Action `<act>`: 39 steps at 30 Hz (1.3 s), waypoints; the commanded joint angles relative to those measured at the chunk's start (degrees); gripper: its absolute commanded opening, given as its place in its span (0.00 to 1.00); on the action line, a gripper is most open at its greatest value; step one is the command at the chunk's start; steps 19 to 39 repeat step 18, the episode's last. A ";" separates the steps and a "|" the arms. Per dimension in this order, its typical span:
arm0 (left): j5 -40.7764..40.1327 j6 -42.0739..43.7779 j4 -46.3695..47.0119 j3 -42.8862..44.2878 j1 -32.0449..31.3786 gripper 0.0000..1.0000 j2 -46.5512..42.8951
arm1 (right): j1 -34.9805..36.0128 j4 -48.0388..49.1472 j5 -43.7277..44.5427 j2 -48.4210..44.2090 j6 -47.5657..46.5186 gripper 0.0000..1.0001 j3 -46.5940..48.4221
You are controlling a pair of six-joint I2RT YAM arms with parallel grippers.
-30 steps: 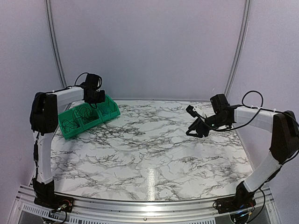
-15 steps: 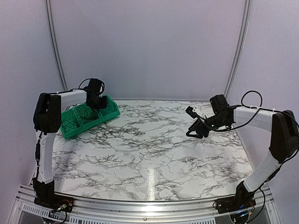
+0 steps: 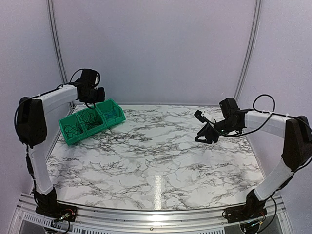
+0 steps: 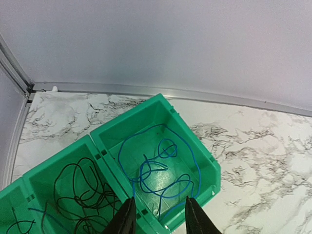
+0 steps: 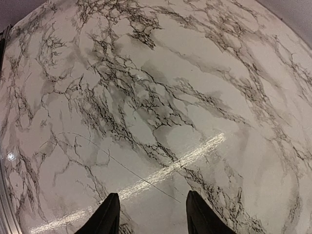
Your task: Untangle the cables
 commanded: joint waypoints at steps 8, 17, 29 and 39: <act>2.57 0.44 2.12 -14.46 -5.59 0.38 -21.92 | -4.53 14.39 18.88 -14.90 12.36 0.64 3.55; 6.77 7.67 12.13 -32.18 -12.62 0.60 -36.71 | -5.73 23.16 31.86 -19.56 21.84 0.98 0.86; 6.22 9.25 14.21 -35.77 -13.59 0.74 -38.31 | -5.73 24.69 31.62 -20.28 21.49 0.99 -0.77; 6.22 9.25 14.21 -35.77 -13.59 0.74 -38.31 | -5.73 24.69 31.62 -20.28 21.49 0.99 -0.77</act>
